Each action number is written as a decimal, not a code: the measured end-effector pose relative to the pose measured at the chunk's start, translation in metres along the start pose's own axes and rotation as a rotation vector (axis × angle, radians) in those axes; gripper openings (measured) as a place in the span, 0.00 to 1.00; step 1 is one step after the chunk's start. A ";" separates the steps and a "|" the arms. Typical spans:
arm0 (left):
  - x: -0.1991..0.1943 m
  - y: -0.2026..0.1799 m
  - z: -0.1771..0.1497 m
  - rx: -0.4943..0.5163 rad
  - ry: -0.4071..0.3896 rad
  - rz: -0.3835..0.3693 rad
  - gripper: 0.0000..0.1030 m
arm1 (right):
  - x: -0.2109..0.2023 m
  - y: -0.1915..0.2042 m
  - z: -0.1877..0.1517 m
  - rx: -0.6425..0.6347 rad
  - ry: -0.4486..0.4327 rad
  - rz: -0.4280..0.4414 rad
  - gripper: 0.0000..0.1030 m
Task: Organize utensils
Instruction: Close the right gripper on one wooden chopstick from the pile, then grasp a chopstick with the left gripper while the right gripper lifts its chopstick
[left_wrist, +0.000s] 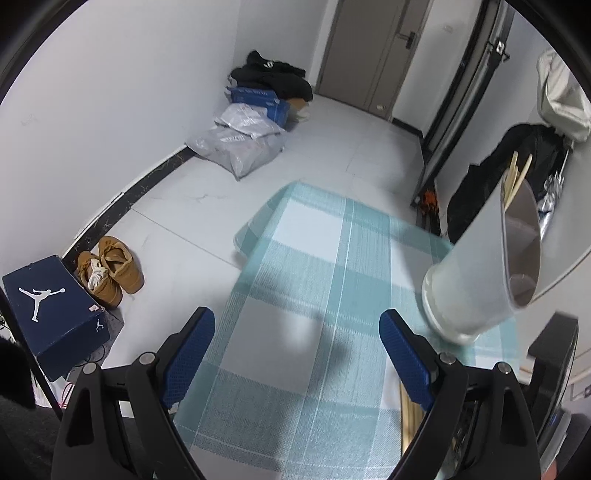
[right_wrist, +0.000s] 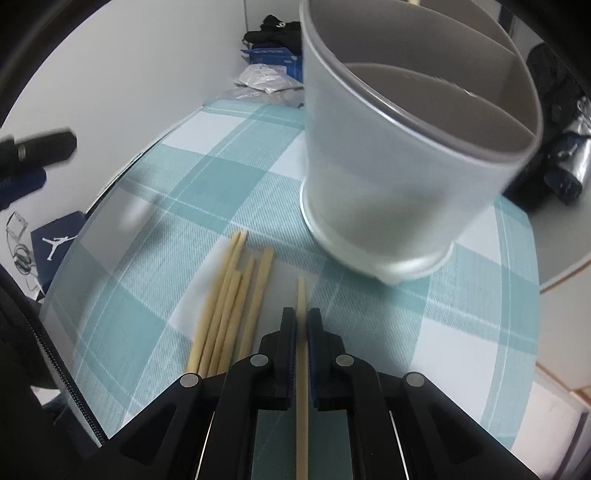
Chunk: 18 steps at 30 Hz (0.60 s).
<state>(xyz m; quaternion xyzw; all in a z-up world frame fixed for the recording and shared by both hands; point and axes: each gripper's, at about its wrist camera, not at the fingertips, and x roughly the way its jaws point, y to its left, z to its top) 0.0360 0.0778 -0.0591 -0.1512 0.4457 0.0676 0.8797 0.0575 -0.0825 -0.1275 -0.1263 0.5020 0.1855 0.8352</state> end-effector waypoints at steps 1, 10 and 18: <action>0.003 -0.001 -0.002 0.002 0.017 -0.010 0.86 | 0.000 0.000 0.000 -0.001 -0.006 0.007 0.06; 0.021 -0.027 -0.026 0.103 0.148 -0.090 0.86 | -0.012 -0.045 -0.007 0.244 -0.050 0.176 0.04; 0.030 -0.053 -0.044 0.218 0.222 -0.064 0.86 | -0.040 -0.106 -0.023 0.533 -0.150 0.342 0.04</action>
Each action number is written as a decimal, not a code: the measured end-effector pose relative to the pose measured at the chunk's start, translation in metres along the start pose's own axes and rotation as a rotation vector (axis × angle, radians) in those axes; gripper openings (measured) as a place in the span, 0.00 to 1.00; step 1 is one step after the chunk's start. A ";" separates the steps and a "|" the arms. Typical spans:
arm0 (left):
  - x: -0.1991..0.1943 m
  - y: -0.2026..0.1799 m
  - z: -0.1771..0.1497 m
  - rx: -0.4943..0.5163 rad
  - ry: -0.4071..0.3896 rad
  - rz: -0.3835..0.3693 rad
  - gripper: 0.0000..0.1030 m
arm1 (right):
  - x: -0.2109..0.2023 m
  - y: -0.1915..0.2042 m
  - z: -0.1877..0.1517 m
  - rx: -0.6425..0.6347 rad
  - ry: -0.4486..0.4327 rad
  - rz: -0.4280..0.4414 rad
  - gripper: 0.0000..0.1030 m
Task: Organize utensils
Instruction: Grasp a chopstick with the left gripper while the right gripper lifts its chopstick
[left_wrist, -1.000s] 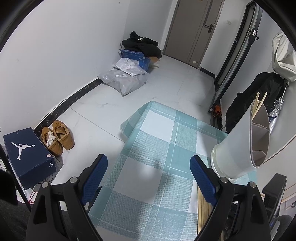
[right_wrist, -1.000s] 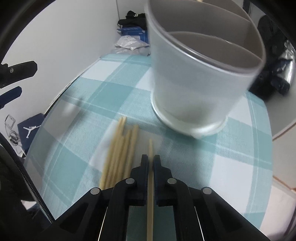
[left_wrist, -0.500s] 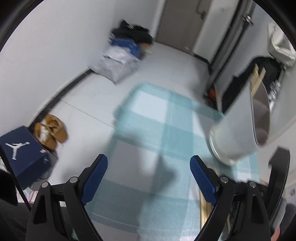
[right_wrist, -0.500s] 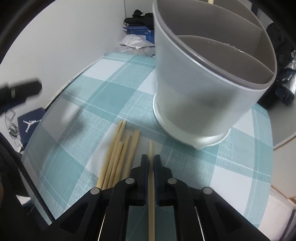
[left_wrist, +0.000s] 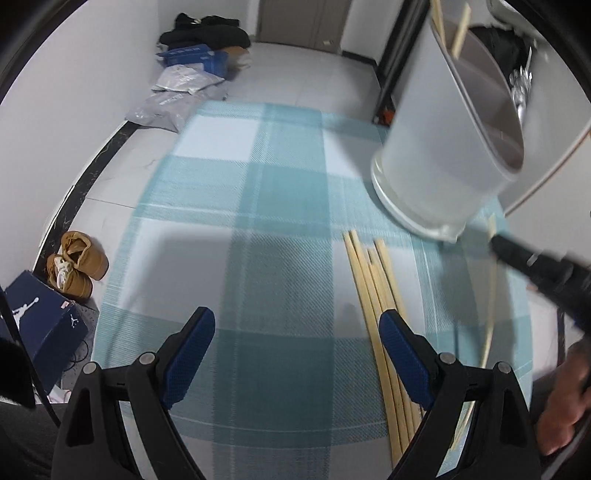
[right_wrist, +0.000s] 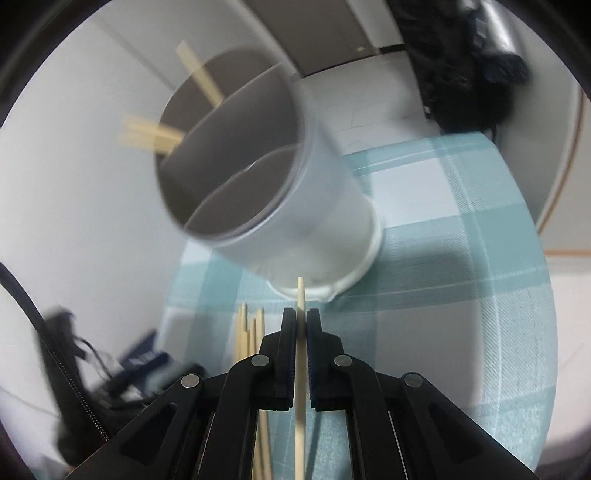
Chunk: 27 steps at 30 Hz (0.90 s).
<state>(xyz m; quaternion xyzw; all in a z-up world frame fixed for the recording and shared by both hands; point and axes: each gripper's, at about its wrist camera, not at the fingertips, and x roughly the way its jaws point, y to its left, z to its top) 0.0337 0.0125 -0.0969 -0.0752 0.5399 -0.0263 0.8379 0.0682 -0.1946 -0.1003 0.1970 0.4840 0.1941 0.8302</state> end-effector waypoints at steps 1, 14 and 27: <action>0.001 -0.002 -0.001 0.012 0.007 0.007 0.86 | -0.004 -0.006 0.001 0.031 -0.010 0.017 0.04; 0.007 -0.014 -0.008 0.056 0.060 0.083 0.86 | -0.052 -0.018 0.003 0.063 -0.120 0.087 0.04; 0.024 -0.011 0.014 0.033 0.073 0.150 0.85 | -0.062 -0.010 0.001 0.012 -0.148 0.083 0.04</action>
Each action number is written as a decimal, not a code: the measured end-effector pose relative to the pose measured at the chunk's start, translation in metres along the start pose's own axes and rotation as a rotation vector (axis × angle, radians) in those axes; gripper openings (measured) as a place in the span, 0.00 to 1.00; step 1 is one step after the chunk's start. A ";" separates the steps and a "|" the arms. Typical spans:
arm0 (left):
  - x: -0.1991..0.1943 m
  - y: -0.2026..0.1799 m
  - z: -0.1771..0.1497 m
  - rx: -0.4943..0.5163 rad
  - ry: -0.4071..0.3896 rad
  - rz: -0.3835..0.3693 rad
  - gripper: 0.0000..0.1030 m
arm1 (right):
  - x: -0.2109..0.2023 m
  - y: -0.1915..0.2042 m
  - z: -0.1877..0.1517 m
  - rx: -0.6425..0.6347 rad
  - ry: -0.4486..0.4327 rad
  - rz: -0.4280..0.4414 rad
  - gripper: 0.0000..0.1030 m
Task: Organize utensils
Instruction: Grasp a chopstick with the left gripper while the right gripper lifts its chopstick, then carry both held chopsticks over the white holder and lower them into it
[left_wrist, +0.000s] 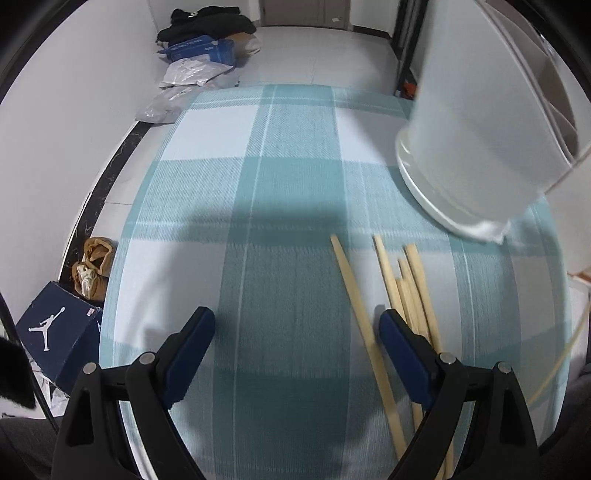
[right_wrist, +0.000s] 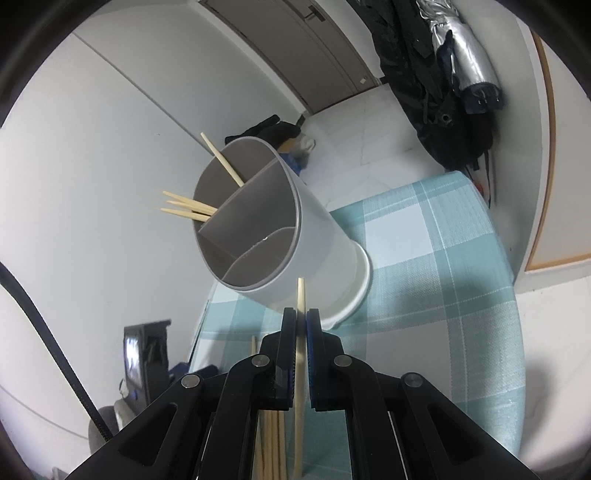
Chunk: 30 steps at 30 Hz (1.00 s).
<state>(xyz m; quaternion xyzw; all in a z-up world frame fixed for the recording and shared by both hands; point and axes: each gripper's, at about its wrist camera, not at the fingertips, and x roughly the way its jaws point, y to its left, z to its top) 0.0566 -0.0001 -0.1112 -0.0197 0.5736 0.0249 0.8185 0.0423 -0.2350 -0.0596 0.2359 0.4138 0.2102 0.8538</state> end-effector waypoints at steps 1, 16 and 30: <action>0.001 0.000 0.003 -0.008 -0.002 0.000 0.82 | -0.001 0.001 -0.001 0.000 -0.001 0.002 0.04; 0.000 -0.006 0.020 -0.081 0.003 -0.095 0.02 | -0.010 0.003 -0.001 -0.016 -0.034 -0.007 0.04; -0.084 -0.006 0.003 -0.045 -0.278 -0.197 0.01 | -0.023 0.031 -0.014 -0.151 -0.112 -0.040 0.04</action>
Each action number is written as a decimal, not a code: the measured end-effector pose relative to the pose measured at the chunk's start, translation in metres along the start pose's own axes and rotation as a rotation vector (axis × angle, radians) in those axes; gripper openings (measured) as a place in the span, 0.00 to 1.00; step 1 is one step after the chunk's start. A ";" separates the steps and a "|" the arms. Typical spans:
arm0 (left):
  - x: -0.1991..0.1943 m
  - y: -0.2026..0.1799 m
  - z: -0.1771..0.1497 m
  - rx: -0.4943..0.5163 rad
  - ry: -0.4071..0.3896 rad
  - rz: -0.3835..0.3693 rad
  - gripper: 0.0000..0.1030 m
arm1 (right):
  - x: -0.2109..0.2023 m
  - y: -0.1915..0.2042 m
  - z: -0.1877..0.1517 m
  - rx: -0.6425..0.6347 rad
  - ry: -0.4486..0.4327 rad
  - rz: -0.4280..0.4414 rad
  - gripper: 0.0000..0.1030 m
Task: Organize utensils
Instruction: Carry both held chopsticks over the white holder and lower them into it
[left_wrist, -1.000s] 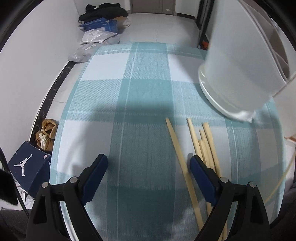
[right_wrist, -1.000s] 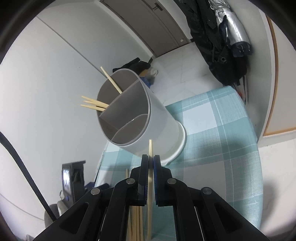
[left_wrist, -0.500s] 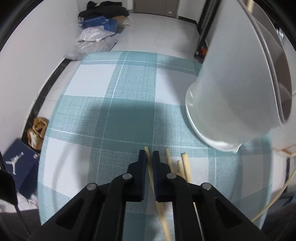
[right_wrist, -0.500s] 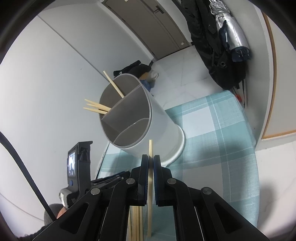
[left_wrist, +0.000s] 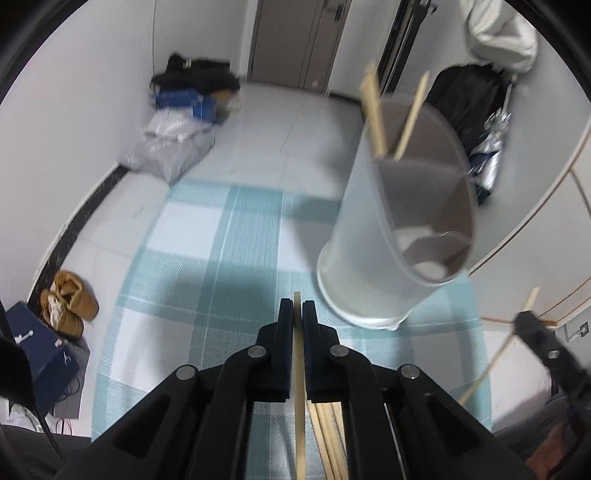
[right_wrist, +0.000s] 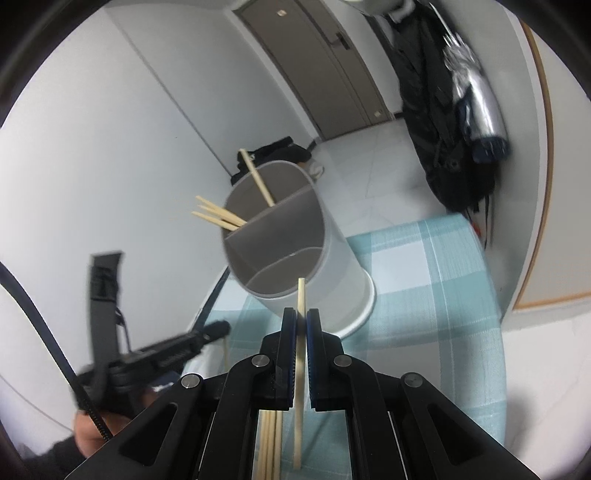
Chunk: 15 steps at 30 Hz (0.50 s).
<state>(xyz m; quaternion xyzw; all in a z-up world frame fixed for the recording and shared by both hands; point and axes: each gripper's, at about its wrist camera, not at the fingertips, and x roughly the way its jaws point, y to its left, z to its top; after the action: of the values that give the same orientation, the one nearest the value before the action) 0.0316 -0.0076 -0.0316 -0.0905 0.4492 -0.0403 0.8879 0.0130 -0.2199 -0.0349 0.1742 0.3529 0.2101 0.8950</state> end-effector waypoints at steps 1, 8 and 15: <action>-0.005 -0.001 0.000 0.006 -0.014 -0.005 0.01 | -0.002 0.005 -0.002 -0.024 -0.012 -0.009 0.04; -0.021 0.004 0.005 0.019 -0.065 -0.030 0.01 | -0.008 0.025 -0.013 -0.109 -0.043 -0.039 0.04; -0.046 0.005 0.001 0.010 -0.125 -0.063 0.01 | -0.015 0.033 -0.015 -0.133 -0.080 -0.071 0.04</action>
<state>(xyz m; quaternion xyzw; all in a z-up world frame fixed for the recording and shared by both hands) 0.0052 0.0046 0.0042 -0.1026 0.3898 -0.0647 0.9129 -0.0159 -0.1970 -0.0223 0.1099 0.3080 0.1942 0.9249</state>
